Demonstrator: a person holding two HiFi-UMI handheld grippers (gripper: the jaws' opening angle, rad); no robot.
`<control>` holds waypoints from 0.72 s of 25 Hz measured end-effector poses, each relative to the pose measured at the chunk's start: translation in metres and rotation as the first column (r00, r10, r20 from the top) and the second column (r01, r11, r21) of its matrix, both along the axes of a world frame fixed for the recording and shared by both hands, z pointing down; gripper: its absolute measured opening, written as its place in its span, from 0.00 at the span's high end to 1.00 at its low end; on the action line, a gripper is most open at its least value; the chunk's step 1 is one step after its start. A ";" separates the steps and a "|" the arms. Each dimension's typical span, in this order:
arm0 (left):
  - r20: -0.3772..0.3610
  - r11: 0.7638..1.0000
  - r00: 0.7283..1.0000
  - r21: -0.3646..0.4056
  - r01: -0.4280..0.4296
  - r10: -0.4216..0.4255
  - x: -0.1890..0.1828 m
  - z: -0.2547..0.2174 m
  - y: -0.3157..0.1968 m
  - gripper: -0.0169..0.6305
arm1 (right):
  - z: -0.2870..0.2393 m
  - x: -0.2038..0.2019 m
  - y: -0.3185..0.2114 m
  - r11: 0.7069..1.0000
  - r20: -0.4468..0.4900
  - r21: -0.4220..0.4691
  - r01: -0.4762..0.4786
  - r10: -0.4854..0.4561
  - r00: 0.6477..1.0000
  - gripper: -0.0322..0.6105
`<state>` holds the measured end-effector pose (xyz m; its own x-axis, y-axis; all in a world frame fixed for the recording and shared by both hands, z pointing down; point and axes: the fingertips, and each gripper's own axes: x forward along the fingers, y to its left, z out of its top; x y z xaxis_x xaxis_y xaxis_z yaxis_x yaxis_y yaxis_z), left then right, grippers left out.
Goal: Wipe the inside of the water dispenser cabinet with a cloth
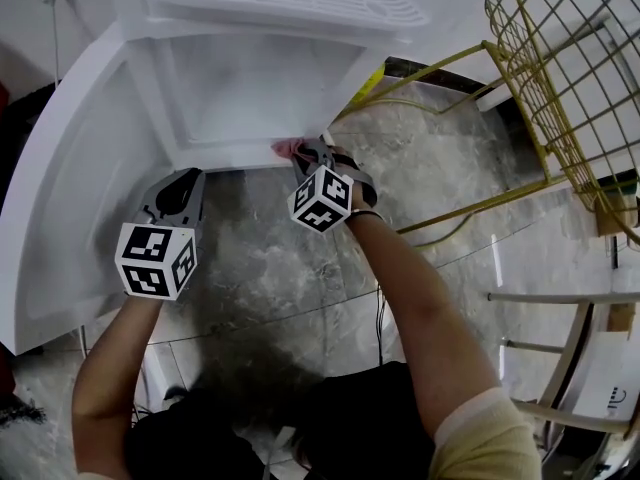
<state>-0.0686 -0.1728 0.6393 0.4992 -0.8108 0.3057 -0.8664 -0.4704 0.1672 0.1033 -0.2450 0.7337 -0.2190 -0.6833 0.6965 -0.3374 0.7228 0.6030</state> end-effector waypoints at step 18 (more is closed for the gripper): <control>-0.061 0.990 0.995 -0.115 0.077 -0.084 0.003 -0.133 0.046 0.95 | -0.146 0.048 0.080 0.884 0.163 -0.084 -0.461 0.468 0.868 0.90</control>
